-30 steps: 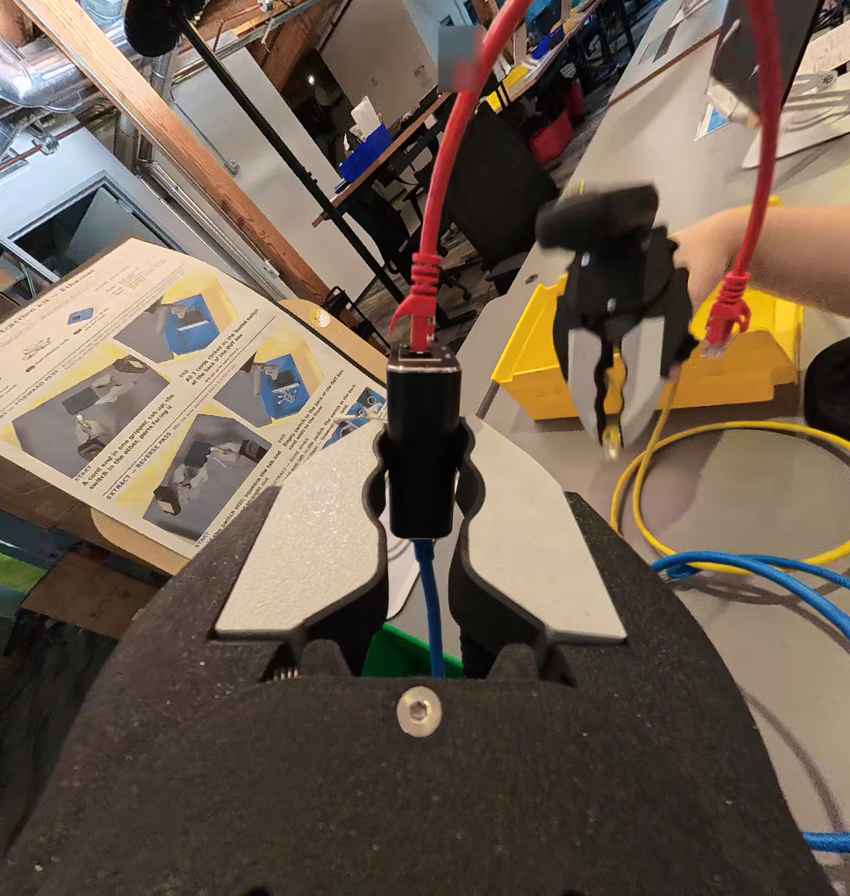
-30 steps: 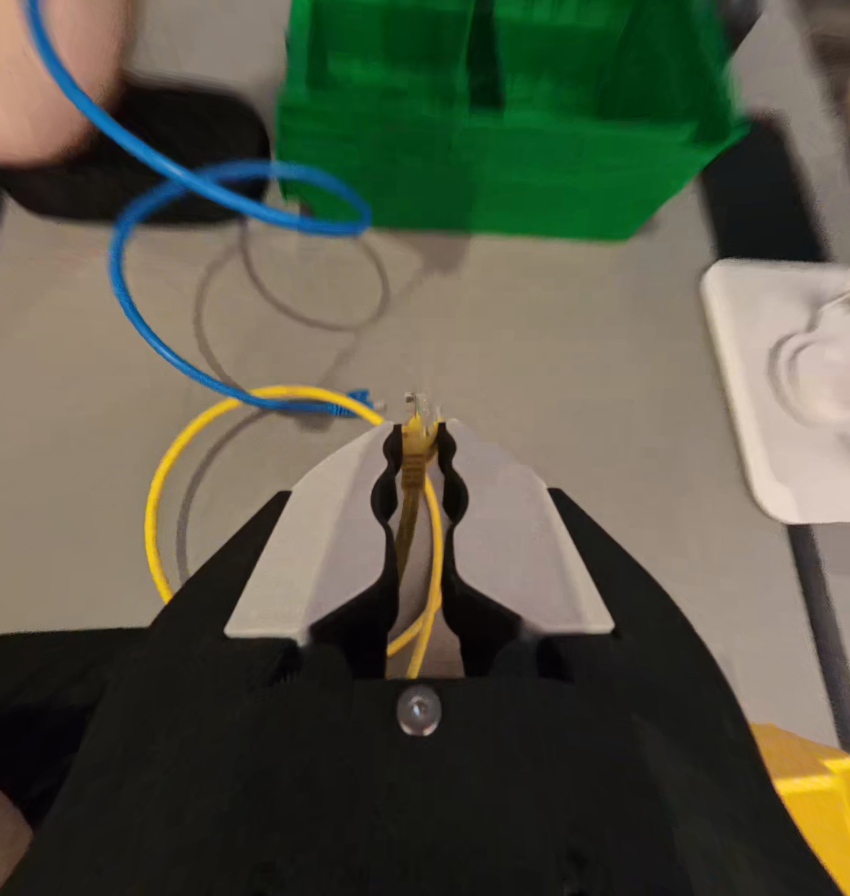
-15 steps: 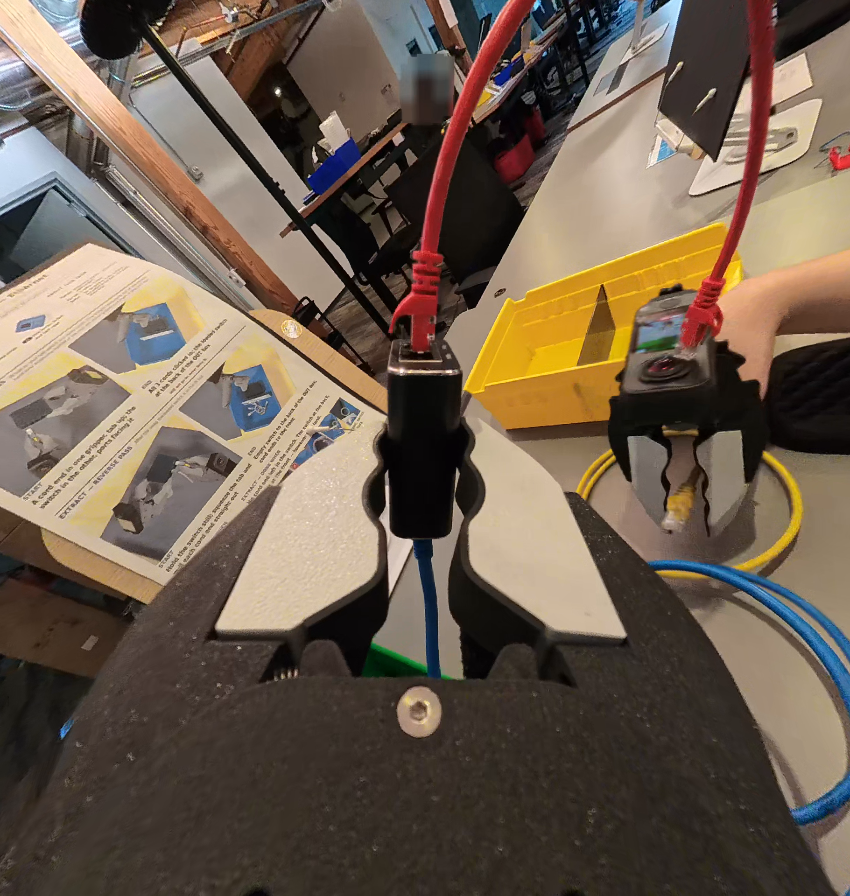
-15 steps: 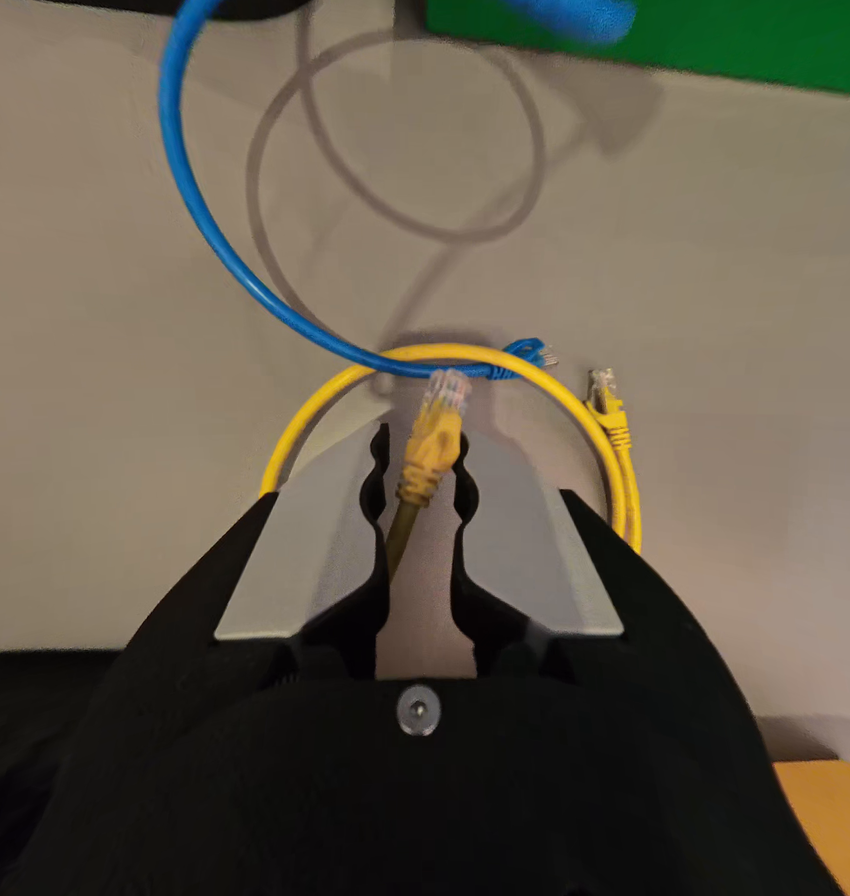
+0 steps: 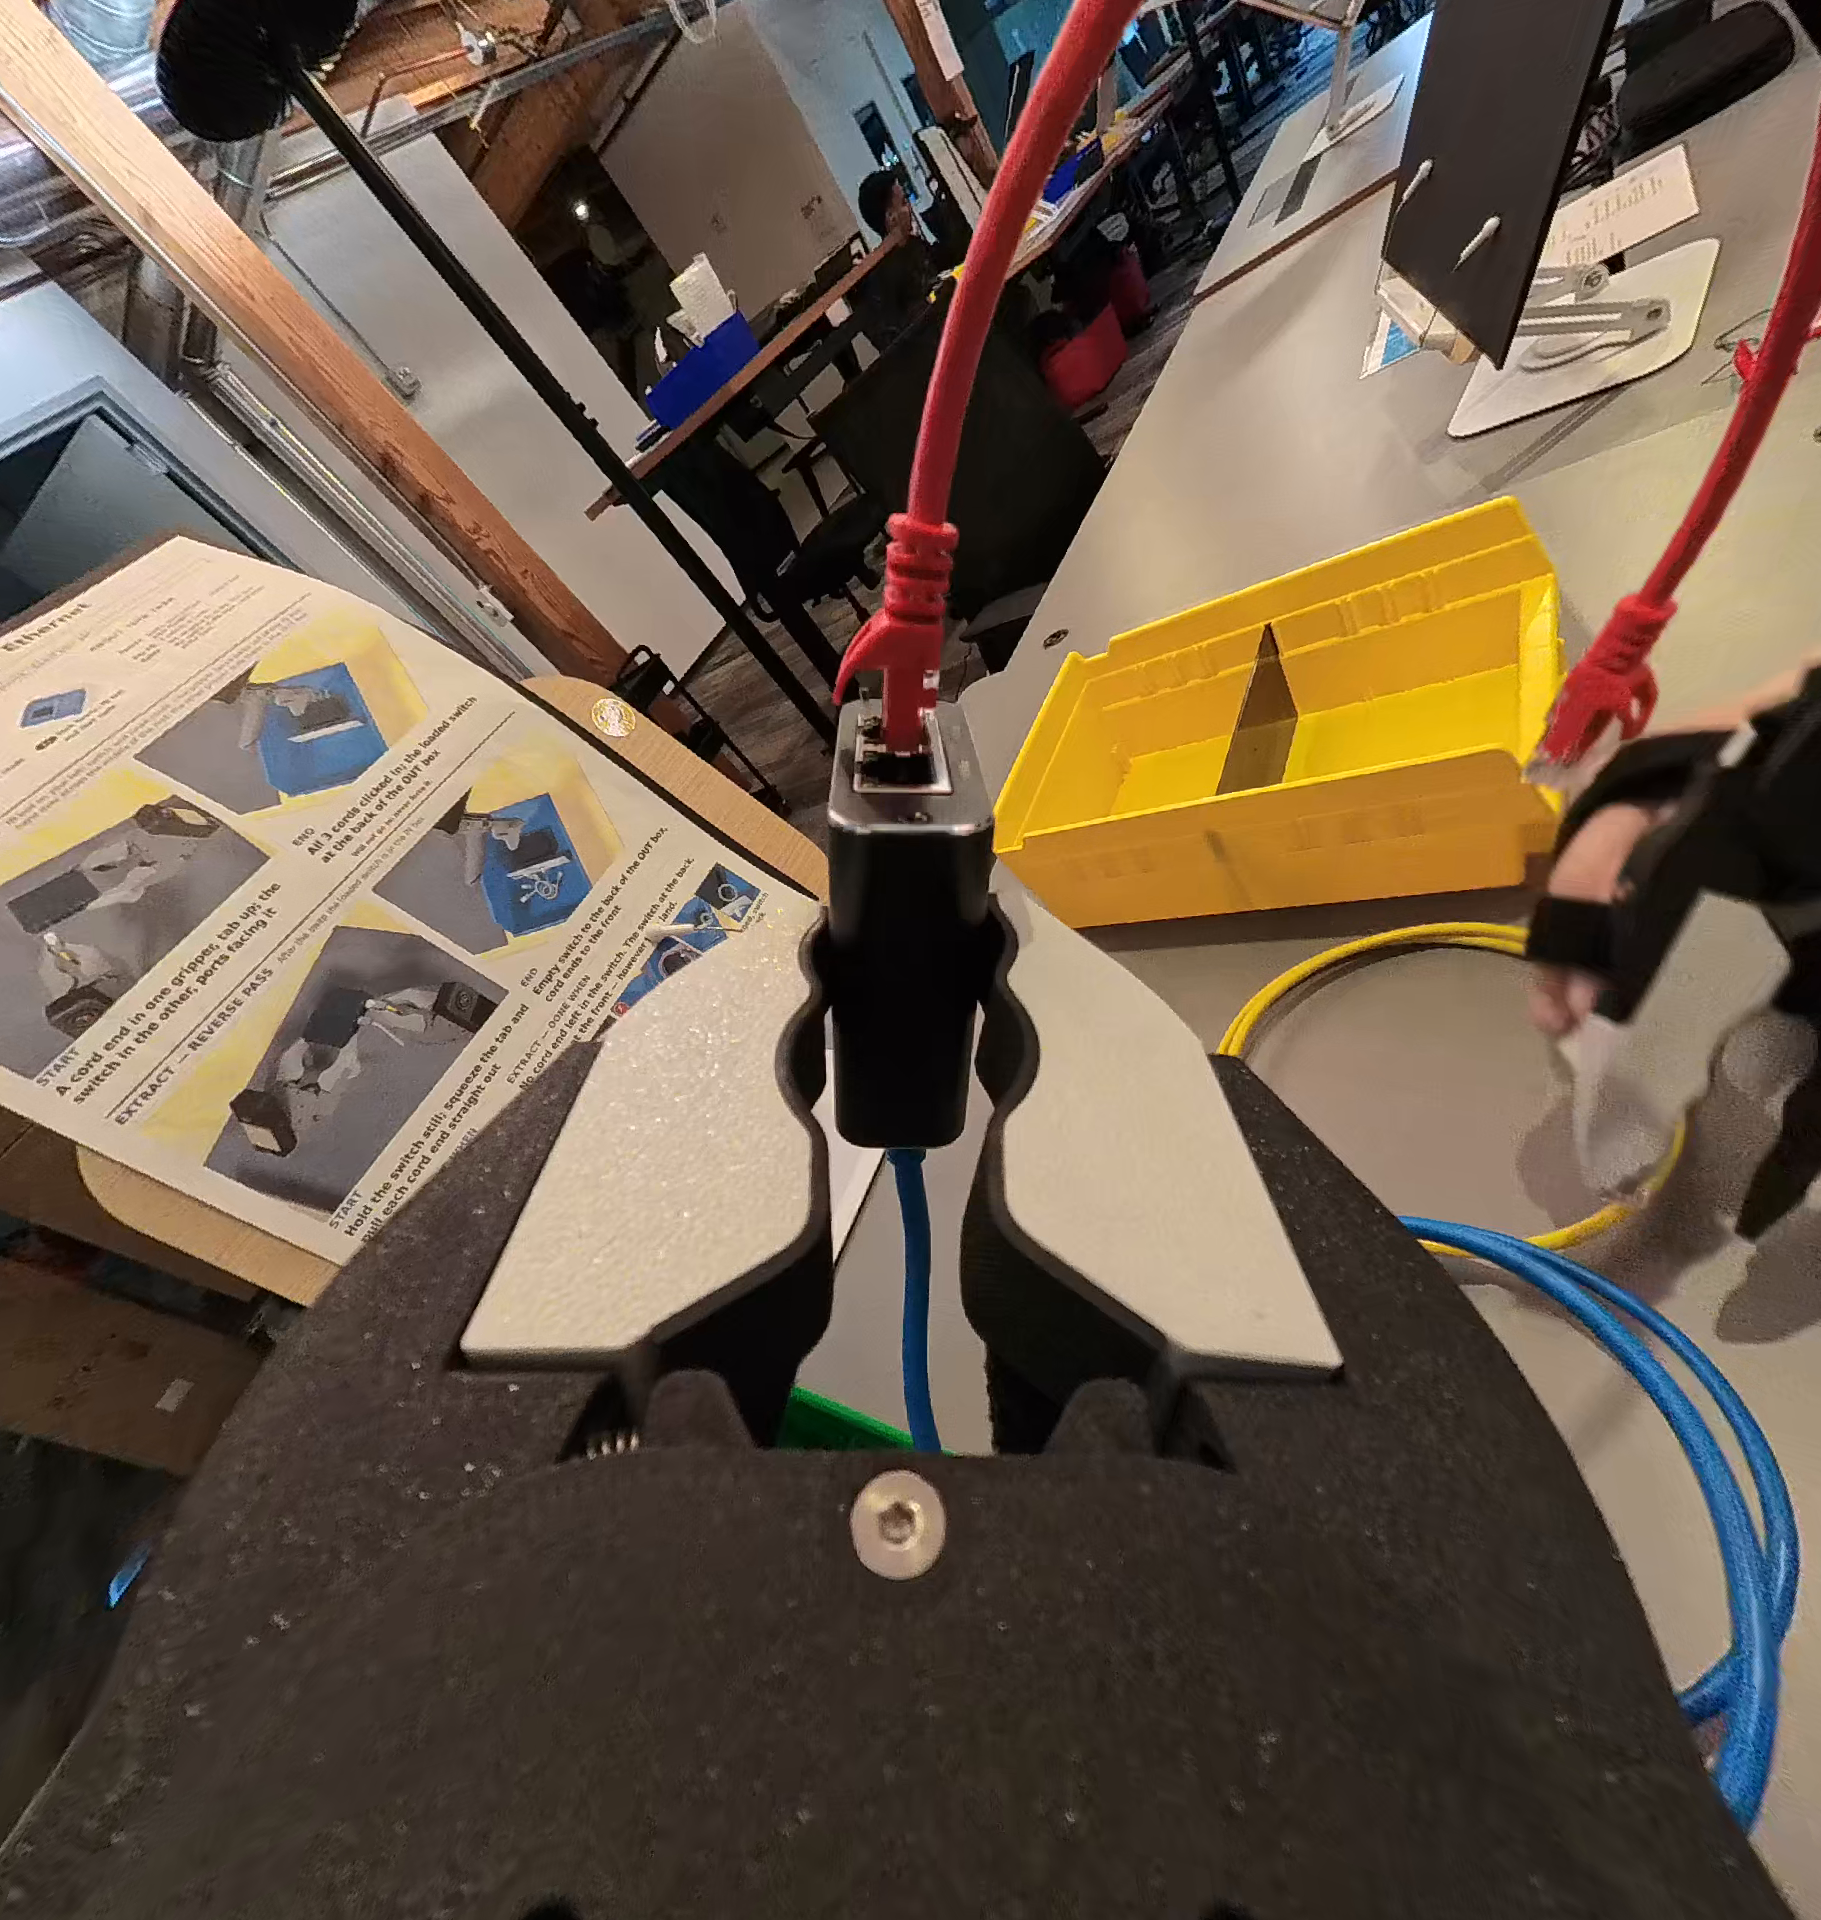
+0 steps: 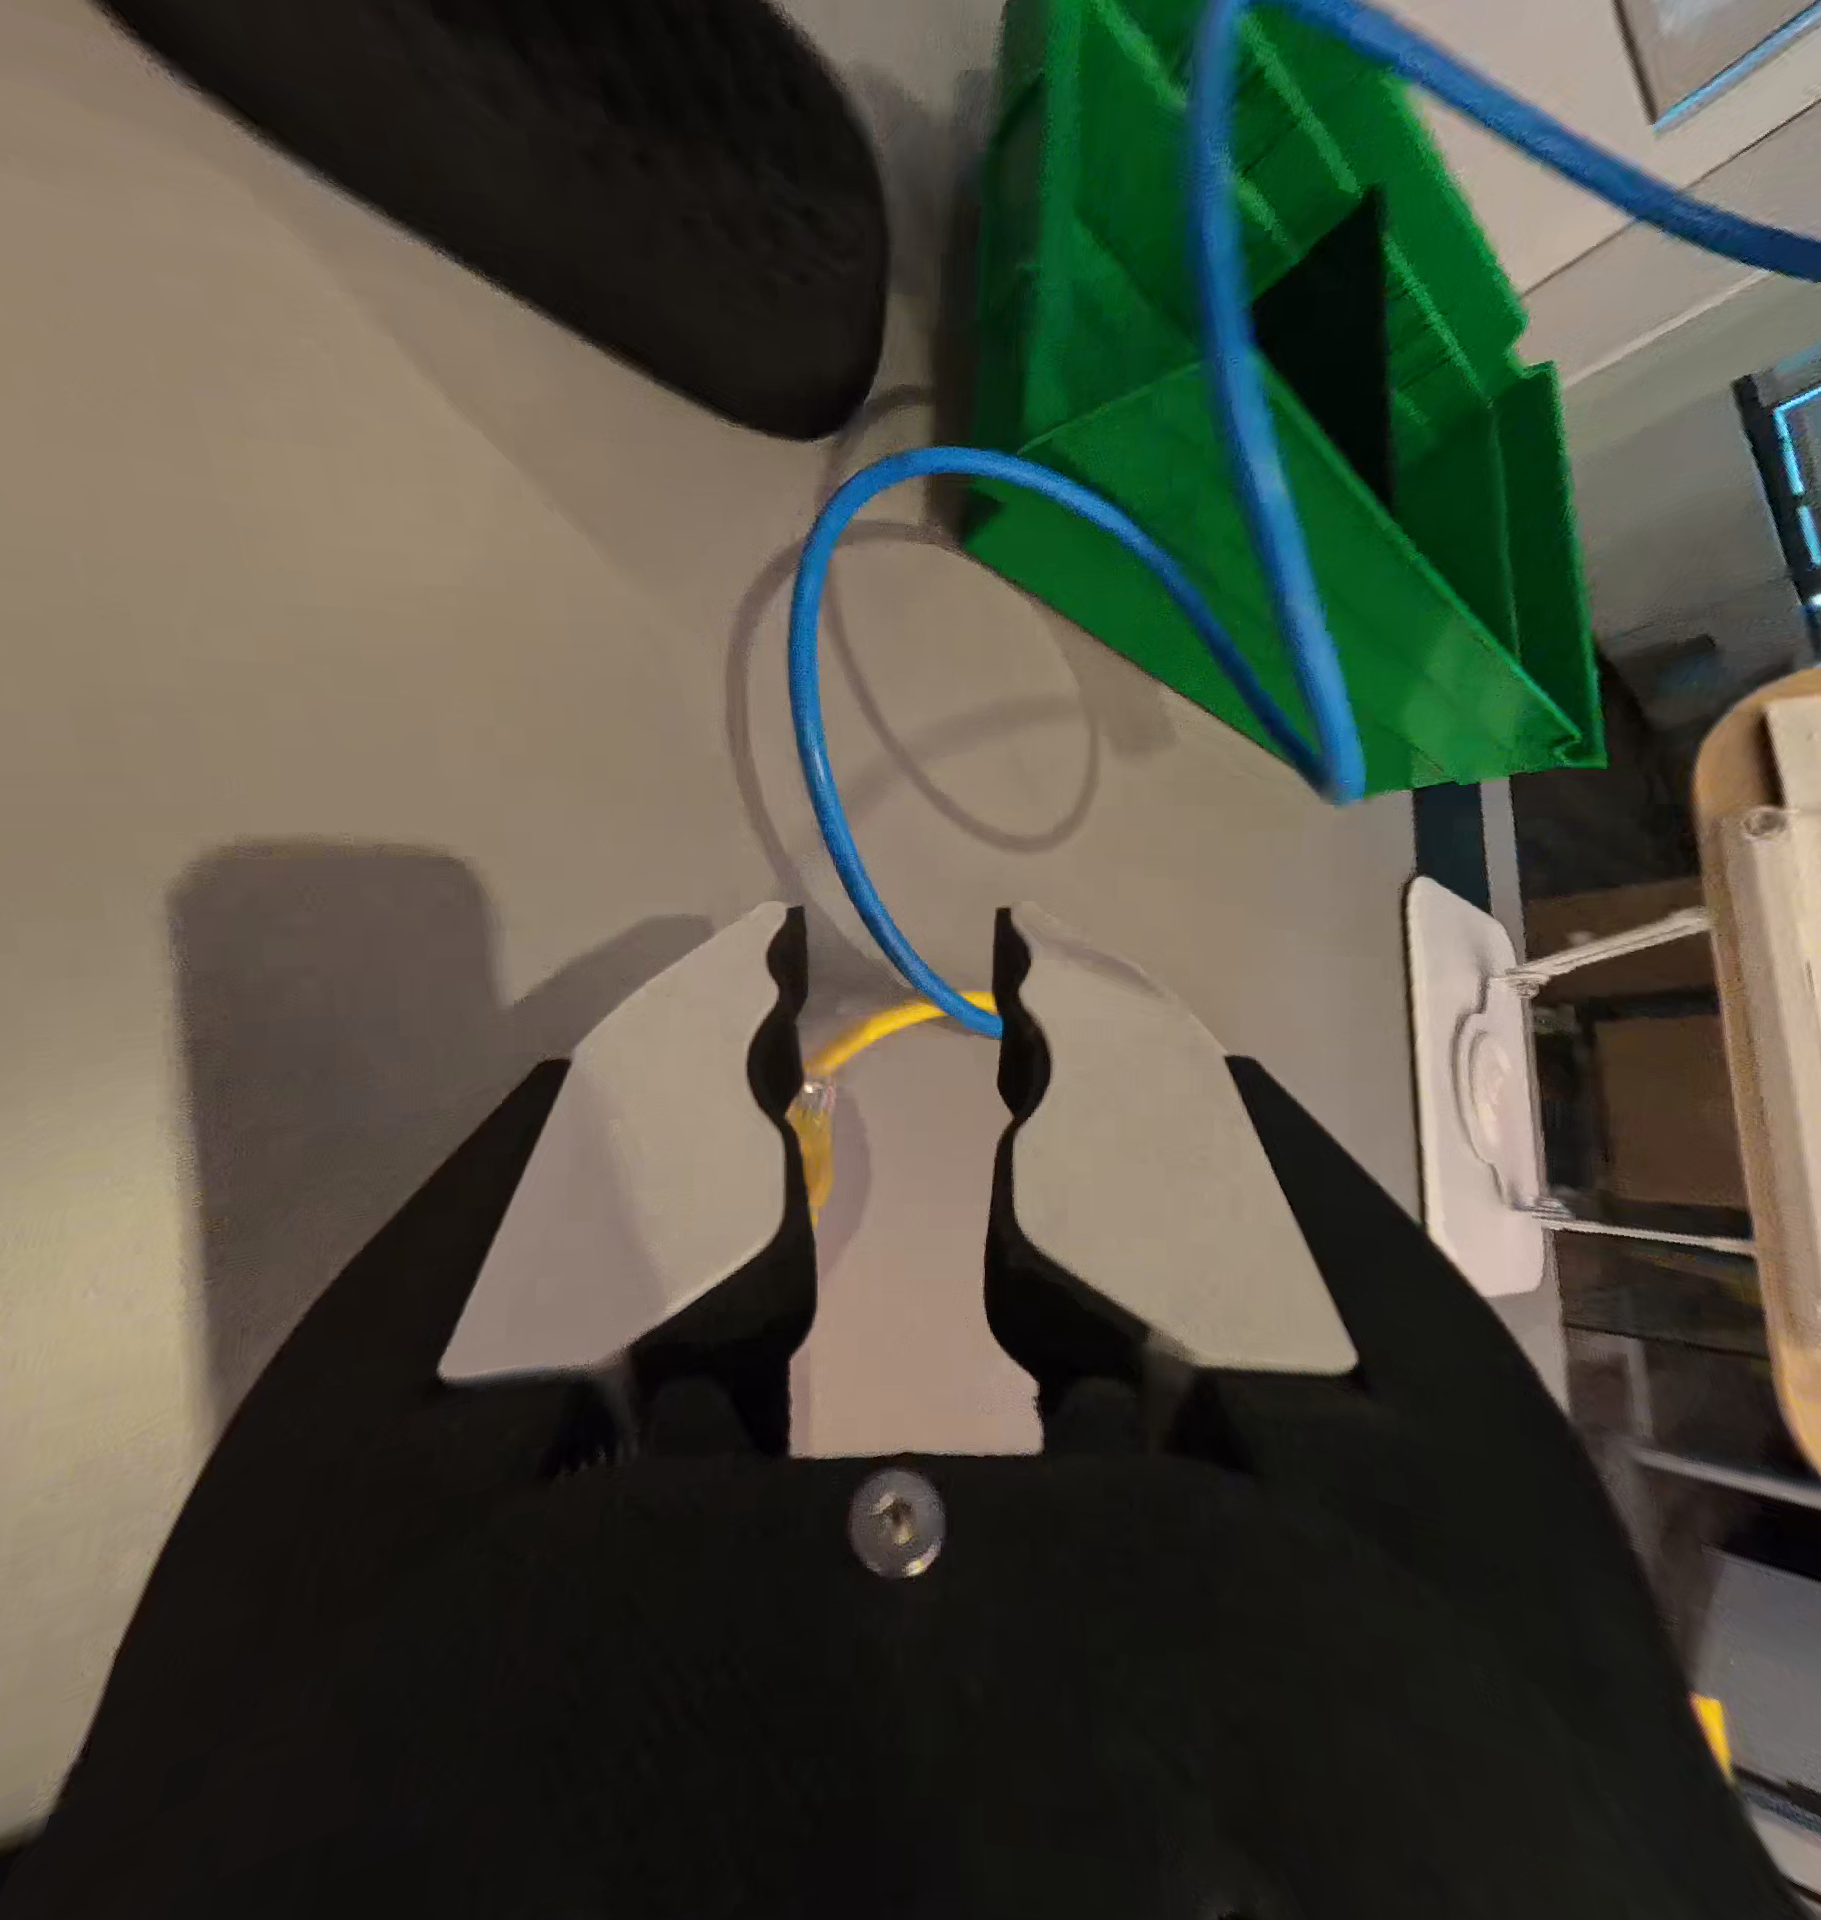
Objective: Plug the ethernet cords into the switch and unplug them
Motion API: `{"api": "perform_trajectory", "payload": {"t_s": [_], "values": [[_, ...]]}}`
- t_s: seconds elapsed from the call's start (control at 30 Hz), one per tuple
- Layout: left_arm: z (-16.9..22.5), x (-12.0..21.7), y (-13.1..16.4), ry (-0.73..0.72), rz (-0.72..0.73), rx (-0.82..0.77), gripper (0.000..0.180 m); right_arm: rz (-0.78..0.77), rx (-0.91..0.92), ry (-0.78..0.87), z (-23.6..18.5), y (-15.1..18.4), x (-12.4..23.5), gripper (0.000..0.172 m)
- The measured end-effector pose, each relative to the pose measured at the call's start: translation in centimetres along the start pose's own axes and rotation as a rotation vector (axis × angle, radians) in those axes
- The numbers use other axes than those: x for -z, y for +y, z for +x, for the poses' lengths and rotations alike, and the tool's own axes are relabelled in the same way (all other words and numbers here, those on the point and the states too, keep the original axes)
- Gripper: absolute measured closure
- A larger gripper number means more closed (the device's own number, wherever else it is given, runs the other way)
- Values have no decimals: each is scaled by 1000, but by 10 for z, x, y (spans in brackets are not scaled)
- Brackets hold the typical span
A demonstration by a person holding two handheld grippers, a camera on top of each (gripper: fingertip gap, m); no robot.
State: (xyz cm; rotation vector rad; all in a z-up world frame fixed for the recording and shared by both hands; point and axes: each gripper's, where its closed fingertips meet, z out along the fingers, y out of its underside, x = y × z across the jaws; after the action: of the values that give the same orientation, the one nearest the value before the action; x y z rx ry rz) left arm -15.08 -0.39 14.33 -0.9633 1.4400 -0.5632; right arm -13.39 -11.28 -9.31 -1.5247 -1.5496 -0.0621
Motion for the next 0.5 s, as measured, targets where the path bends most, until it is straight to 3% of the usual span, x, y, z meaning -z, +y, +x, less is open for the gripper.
{"api": "perform_trajectory", "payload": {"t_s": [0.2,0.27,0.3,0.5], "values": [[3,-2,0,10,-6,-4,156,-98,14,16,-15,11,-43,145],[4,-3,1,12,-9,-8,156,-141,21,20,-12,15,-46,150],[4,-4,0,13,-8,-7,156,-154,36,11,-12,16,-47,160],[4,-8,4,18,-21,-4,156,-269,96,1,-13,27,-37,162]]}}
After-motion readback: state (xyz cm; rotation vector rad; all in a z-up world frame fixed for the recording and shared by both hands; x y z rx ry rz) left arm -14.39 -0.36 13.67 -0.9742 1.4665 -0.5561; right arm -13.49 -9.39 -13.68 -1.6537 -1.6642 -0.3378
